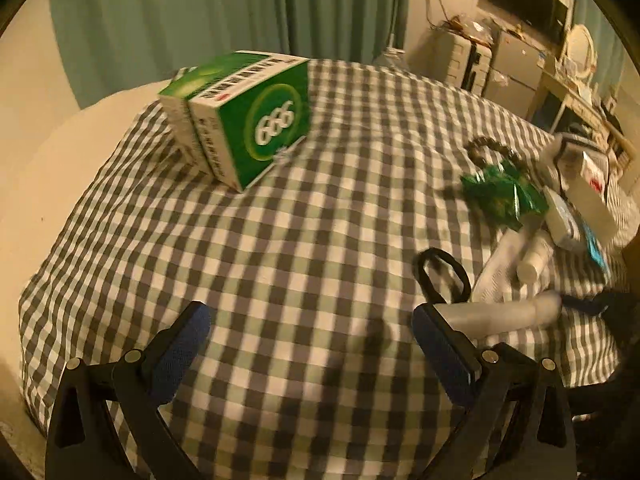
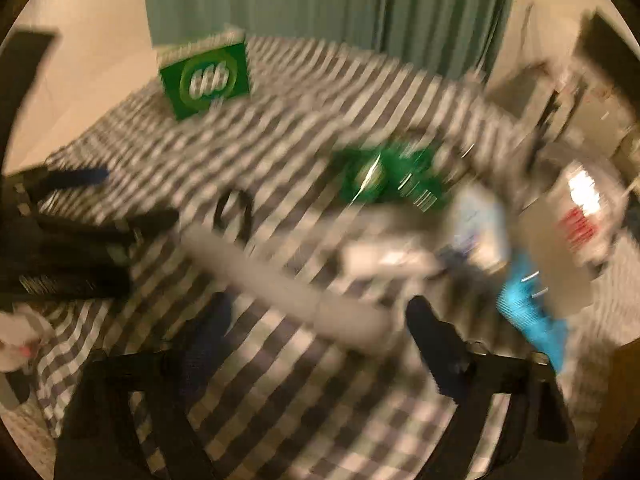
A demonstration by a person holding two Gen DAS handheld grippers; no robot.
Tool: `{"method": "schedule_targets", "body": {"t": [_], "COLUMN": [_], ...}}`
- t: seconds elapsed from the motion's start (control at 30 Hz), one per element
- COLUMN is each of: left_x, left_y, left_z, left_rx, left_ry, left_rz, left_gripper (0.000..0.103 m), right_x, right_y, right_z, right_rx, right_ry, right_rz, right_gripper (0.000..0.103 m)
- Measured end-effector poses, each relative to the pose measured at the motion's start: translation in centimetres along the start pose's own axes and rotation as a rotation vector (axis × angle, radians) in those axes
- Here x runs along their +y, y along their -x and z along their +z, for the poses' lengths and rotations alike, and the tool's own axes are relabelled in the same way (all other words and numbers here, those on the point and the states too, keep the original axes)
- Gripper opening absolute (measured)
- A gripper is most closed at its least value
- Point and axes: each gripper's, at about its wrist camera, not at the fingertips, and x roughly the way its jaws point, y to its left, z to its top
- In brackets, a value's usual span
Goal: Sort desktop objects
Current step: 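Grasp black hair tie with left gripper while right gripper grasps white foam tube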
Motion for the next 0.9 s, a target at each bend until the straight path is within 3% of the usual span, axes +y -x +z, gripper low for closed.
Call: {"method": "schedule_targets", "body": {"t": [0.03, 0.07, 0.13, 0.2, 0.23, 0.3, 0.37, 0.43, 0.53, 0.63, 0.7, 0.77, 0.83, 0.9], "left_x": [0.4, 0.7, 0.7, 0.0, -0.6, -2.1, -3.5, -4.4, -4.5, -3.2, -2.3, -1.4, -0.9, -0.8], "left_y": [0.1, 0.0, 0.1, 0.2, 0.3, 0.6, 0.5, 0.3, 0.3, 0.1, -0.1, -0.5, -0.8, -1.1], "left_z": [0.1, 0.2, 0.3, 0.1, 0.0, -0.3, -0.8, -1.2, -1.3, -0.9, -0.6, -0.5, -0.5, -0.5], "left_rx": [-0.006, -0.008, -0.014, -0.025, -0.033, -0.055, -0.063, -0.060, -0.062, -0.046, -0.030, -0.011, 0.002, 0.011], "left_ry": [0.021, 0.039, 0.048, 0.009, -0.018, -0.081, -0.143, -0.193, -0.206, -0.130, -0.077, -0.030, 0.000, 0.006], "left_rz": [-0.012, -0.029, -0.056, -0.054, -0.050, -0.054, -0.075, -0.071, -0.041, -0.081, -0.106, -0.127, -0.134, -0.144], "left_gripper": [0.103, 0.103, 0.103, 0.103, 0.103, 0.103, 0.103, 0.103, 0.103, 0.103, 0.103, 0.103, 0.103, 0.103], "right_x": [0.2, 0.5, 0.2, -1.0, -1.7, -2.7, -3.4, -4.1, -2.6, -1.9, -2.0, -1.4, -0.6, -0.2], "right_y": [0.1, 0.7, 1.4, 2.5, 3.2, 4.8, 5.8, 6.2, 6.2, 5.8, 5.6, 6.1, 6.4, 5.3], "right_z": [-0.3, -0.7, -1.1, -1.5, -1.9, -3.0, -3.6, -4.2, -3.8, -4.1, -4.1, -3.7, -2.9, -2.1], "right_rx": [-0.001, -0.025, -0.022, -0.032, -0.031, -0.043, -0.056, -0.044, -0.038, -0.015, 0.001, -0.058, -0.120, -0.116], "right_ry": [0.008, 0.024, -0.008, -0.092, -0.129, -0.159, -0.150, -0.176, -0.100, -0.070, -0.061, -0.029, 0.005, 0.023], "right_rz": [-0.020, -0.033, -0.054, -0.017, 0.006, 0.021, -0.030, 0.015, -0.010, 0.001, 0.015, 0.019, -0.014, -0.032], "right_gripper": [0.066, 0.052, 0.039, 0.026, 0.014, 0.013, 0.013, 0.013, 0.013, 0.020, 0.041, 0.073, 0.079, 0.079]}}
